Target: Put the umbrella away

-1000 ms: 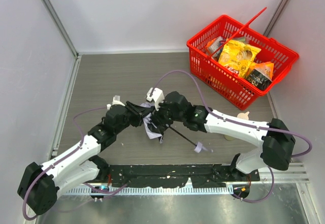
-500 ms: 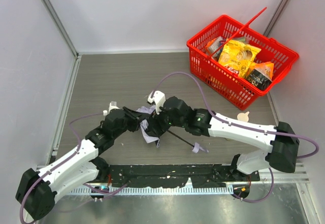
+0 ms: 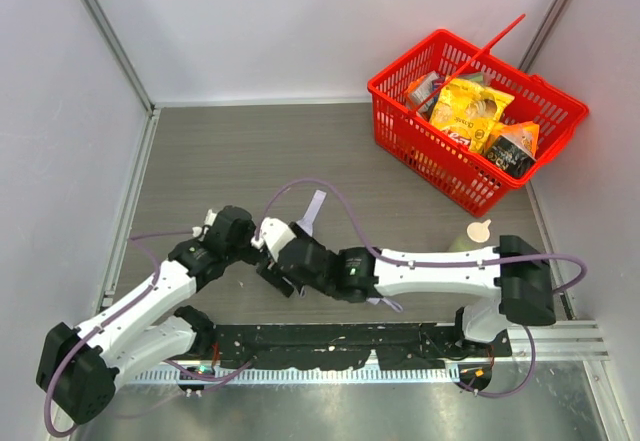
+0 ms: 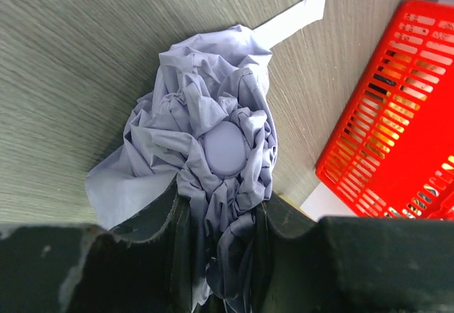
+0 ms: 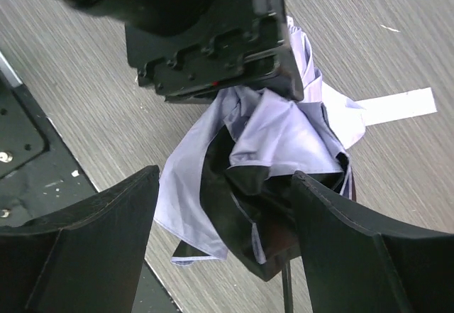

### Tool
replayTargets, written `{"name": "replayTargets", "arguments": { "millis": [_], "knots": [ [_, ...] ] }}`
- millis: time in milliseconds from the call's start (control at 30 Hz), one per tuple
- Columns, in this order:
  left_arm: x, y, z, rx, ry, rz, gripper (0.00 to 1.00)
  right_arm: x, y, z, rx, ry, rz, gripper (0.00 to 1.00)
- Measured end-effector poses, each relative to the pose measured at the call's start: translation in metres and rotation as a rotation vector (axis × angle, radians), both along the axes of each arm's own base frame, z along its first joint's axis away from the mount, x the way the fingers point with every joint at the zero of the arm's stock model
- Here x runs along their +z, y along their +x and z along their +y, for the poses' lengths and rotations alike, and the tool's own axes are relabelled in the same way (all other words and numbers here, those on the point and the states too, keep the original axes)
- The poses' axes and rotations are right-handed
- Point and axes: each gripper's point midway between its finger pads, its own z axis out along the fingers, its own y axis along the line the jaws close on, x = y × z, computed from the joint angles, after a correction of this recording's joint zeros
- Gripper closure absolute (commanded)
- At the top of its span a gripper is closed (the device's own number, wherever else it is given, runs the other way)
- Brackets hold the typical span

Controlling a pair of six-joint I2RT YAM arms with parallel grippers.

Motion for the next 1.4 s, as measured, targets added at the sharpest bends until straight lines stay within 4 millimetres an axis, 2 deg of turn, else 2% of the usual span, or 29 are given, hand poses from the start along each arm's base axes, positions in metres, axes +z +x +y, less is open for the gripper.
{"name": "replayTargets", "arguments": {
  "millis": [300, 533, 733, 1100, 1167, 1233, 1267, 1300, 1333, 1400],
  "knots": [
    [-0.006, -0.005, 0.008, 0.046, 0.007, 0.047, 1.00, -0.016, -0.014, 0.013, 0.046, -0.083, -0.196, 0.21],
    [-0.010, -0.008, 0.006, 0.043, -0.005, 0.070, 1.00, -0.043, 0.018, 0.008, -0.021, -0.222, -0.345, 0.19],
    [-0.006, -0.006, 0.003, 0.003, -0.013, 0.031, 1.00, -0.048, 0.053, -0.009, -0.044, -0.256, -0.331, 0.17],
    [0.006, -0.006, -0.010, -0.130, -0.047, -0.096, 1.00, -0.056, 0.064, -0.012, 0.094, -0.172, -0.169, 0.15],
    [0.008, -0.007, -0.011, -0.146, -0.046, -0.110, 1.00, -0.058, 0.066, -0.012, 0.114, -0.160, -0.143, 0.20],
    [0.012, -0.007, -0.011, -0.149, -0.050, -0.127, 1.00, -0.058, 0.068, -0.011, 0.129, -0.144, -0.121, 0.33],
    [0.015, -0.007, -0.010, -0.147, -0.054, -0.137, 1.00, -0.059, 0.067, -0.010, 0.136, -0.137, -0.111, 0.46],
    [0.017, -0.006, -0.010, -0.145, -0.059, -0.146, 1.00, -0.058, 0.067, -0.009, 0.141, -0.129, -0.106, 0.53],
    [0.020, -0.006, -0.009, -0.140, -0.065, -0.158, 1.00, -0.058, 0.065, -0.007, 0.150, -0.119, -0.097, 0.66],
    [0.022, -0.005, -0.008, -0.132, -0.074, -0.175, 1.00, -0.057, 0.063, -0.004, 0.165, -0.107, -0.092, 0.81]
  ]
}}
